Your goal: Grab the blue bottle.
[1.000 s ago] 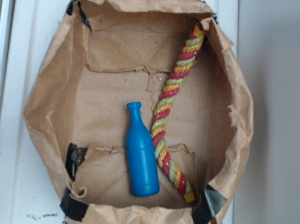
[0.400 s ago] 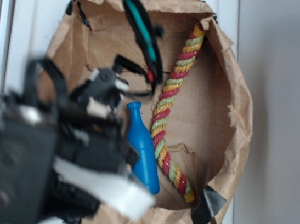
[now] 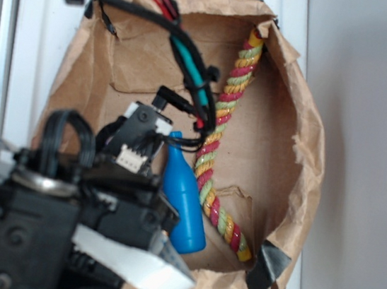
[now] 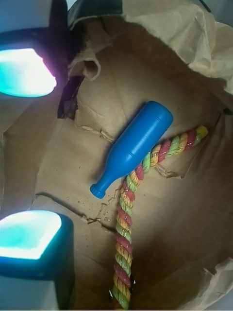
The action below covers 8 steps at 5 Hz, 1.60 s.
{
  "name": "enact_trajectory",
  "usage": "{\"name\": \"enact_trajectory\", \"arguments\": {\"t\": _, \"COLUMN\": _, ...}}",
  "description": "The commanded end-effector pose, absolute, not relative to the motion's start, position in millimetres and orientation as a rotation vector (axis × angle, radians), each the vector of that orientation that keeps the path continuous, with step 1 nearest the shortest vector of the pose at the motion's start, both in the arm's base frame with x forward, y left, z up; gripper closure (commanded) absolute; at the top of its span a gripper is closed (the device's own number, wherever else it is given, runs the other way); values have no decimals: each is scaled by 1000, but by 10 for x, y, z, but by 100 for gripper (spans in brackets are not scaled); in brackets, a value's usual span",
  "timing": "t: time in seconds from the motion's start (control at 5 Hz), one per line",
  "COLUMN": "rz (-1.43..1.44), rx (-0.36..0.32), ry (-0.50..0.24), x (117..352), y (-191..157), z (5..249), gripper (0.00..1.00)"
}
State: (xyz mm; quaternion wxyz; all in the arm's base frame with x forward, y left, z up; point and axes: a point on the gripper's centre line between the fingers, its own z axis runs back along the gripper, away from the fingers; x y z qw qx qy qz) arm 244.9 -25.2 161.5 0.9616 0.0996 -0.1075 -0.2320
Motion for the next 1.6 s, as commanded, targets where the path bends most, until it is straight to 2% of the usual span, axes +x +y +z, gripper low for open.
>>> {"name": "enact_trajectory", "arguments": {"t": 0.0, "rz": -668, "rx": -60, "ry": -458, "x": 2512, "y": -258, "z": 1964, "gripper": 0}}
{"name": "enact_trajectory", "arguments": {"t": 0.2, "rz": -595, "rx": -136, "ry": -542, "x": 2873, "y": 26, "z": 2178, "gripper": 0}}
{"name": "enact_trajectory", "arguments": {"t": 0.4, "rz": -550, "rx": -102, "ry": -507, "x": 3014, "y": 174, "z": 2017, "gripper": 0}}
{"name": "enact_trajectory", "arguments": {"t": 0.6, "rz": -651, "rx": 4, "ry": -444, "x": 2992, "y": 17, "z": 1687, "gripper": 0}}
{"name": "enact_trajectory", "arguments": {"t": 0.8, "rz": -768, "rx": 110, "ry": -412, "x": 2828, "y": -182, "z": 1400, "gripper": 0}}
{"name": "enact_trajectory", "arguments": {"t": 1.0, "rz": -811, "rx": 139, "ry": -371, "x": 2819, "y": -290, "z": 1197, "gripper": 0}}
{"name": "enact_trajectory", "arguments": {"t": 1.4, "rz": -841, "rx": 148, "ry": -256, "x": 3017, "y": -552, "z": 870, "gripper": 0}}
